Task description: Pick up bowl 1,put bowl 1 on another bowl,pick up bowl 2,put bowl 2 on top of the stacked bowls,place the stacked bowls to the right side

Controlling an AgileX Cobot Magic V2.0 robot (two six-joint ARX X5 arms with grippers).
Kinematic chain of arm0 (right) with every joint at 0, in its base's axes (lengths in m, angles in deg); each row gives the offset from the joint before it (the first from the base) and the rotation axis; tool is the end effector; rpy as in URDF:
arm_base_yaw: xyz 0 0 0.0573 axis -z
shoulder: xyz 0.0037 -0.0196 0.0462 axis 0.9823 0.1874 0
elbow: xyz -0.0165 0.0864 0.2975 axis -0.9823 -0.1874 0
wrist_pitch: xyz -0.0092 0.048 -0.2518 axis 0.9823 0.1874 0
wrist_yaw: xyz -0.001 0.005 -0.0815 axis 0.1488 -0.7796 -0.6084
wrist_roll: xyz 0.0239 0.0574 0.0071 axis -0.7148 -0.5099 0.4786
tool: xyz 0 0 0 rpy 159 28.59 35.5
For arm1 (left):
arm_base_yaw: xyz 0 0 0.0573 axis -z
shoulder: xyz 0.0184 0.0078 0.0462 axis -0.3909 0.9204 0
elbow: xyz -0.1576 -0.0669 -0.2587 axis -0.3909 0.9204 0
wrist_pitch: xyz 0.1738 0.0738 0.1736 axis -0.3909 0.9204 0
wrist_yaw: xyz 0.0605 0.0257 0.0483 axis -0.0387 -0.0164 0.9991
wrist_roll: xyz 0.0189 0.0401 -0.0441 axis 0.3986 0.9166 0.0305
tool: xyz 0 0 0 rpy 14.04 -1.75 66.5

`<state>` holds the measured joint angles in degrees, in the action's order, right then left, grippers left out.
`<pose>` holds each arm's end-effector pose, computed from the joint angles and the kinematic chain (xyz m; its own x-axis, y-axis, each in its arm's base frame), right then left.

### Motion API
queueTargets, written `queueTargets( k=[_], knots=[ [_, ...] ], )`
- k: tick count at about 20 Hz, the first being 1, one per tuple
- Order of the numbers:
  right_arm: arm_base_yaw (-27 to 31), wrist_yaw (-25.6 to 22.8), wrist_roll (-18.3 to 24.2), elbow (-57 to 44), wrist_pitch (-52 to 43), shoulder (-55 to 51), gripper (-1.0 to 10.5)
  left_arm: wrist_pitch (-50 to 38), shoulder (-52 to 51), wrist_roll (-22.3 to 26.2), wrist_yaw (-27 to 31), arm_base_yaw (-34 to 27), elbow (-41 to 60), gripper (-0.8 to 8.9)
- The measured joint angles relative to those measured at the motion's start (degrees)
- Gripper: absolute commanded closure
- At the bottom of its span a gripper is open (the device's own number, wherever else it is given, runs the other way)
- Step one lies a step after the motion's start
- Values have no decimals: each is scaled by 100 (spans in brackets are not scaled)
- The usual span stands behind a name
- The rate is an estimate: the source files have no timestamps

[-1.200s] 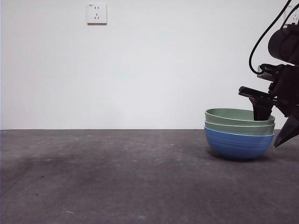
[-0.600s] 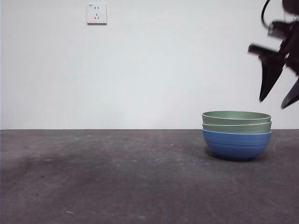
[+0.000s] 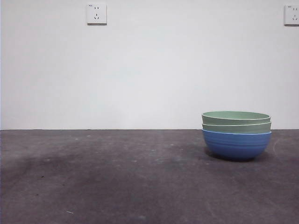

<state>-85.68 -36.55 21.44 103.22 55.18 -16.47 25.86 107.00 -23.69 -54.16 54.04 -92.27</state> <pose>0.1415 0.0281 0.3490 0.4015 0.3292 -0.8546 -0.1780 0.9434 0.2797 0.1123 -0.0769 0.3949 0.5662 -0.5572 -0.6074 0.5517 0.8037 -0.2229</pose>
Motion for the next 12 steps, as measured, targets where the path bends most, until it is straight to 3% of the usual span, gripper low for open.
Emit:
queueTargets(
  k=[1,3,12],
  knots=[
    [-13,0,33,0,59,-136,926,20,0,0,0,0,0,583],
    [-28,0,138,0,146,-310,961,83,0,4,0,0,0,822],
    [-28,-4,227,0,240,-374,943,101,0,2,0,0,0,817]
  ],
)
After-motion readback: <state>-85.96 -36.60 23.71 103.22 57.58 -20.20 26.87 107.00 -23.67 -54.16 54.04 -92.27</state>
